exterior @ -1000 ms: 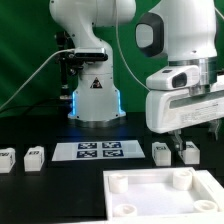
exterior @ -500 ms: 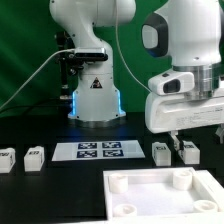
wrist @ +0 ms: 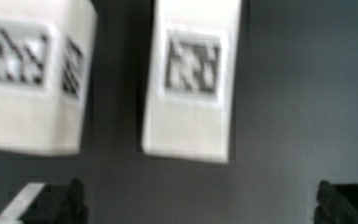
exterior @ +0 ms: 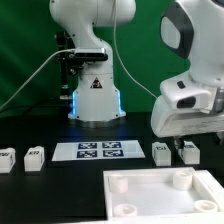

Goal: Assemble one leg

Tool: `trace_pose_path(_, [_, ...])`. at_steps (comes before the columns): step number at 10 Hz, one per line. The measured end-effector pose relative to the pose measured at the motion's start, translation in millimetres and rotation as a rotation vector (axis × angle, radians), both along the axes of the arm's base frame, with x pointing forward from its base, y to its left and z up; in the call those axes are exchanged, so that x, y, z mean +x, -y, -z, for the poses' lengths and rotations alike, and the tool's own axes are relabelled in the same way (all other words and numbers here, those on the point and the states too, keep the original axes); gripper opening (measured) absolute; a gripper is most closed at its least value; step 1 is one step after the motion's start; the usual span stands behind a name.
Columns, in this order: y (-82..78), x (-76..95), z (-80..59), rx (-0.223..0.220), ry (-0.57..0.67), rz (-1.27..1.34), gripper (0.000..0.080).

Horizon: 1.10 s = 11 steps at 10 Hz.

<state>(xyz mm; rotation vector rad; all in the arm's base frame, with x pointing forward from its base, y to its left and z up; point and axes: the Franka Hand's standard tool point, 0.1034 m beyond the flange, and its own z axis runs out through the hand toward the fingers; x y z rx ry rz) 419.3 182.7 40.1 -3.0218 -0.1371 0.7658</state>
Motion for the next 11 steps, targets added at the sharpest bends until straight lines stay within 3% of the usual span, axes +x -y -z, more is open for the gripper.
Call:
trace_pose_path(3, [1.7,-5.0,1.2,-0.05,-0.312,-0.009,0.0649])
trace_pose_path(4, [-3.6,-2.2,6.7,-0.067,-0.362,0.0,0.0649])
trace_pose_path(11, [-1.7,-27.5,25.5,-0.098,-0.409,0.014,0.0649])
